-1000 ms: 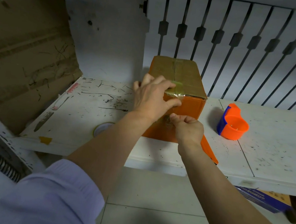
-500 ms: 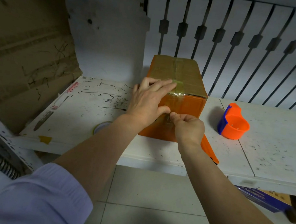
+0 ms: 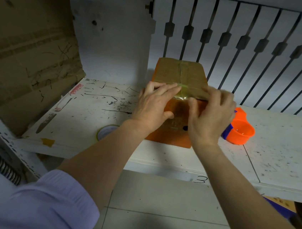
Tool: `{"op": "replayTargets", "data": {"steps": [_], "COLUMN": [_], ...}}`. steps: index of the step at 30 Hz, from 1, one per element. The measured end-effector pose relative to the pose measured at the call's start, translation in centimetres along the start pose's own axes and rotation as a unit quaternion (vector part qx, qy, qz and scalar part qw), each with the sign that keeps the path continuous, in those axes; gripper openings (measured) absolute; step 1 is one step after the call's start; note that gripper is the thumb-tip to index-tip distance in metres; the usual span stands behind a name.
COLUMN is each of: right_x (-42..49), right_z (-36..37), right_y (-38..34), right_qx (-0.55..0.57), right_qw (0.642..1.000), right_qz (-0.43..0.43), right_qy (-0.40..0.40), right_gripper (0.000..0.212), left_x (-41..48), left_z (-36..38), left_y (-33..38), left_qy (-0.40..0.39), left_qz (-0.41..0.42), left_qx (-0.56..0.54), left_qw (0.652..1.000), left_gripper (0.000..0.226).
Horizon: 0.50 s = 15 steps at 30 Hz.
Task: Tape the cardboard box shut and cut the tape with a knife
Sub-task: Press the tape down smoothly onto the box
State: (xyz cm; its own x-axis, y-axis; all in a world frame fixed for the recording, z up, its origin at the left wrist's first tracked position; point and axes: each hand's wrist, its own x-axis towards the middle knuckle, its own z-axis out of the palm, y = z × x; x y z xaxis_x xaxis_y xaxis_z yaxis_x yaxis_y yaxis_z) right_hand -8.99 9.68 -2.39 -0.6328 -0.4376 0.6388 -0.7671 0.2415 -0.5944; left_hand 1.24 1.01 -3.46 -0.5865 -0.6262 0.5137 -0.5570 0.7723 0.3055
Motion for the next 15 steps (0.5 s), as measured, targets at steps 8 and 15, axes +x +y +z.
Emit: {"op": "replayTargets", "data": {"steps": [8,15], "right_x": [1.1,0.2], "right_z": [1.7,2.0], "right_y": [2.9,4.0], "right_qx": [-0.123,-0.155], "right_qw": [0.977,0.966], "right_qz": [-0.103,-0.131], "right_qy": [-0.137,-0.157], "right_gripper": [0.061,0.093], "left_x": [0.3,0.6], "left_z": [0.1,0.8], "left_y": [-0.4,0.0], "left_qy": [0.011,0.053], "left_qz": [0.002,-0.029], "left_qx": [-0.018,-0.049], "left_qw": [1.0,0.997], "left_gripper": [0.063,0.053]}}
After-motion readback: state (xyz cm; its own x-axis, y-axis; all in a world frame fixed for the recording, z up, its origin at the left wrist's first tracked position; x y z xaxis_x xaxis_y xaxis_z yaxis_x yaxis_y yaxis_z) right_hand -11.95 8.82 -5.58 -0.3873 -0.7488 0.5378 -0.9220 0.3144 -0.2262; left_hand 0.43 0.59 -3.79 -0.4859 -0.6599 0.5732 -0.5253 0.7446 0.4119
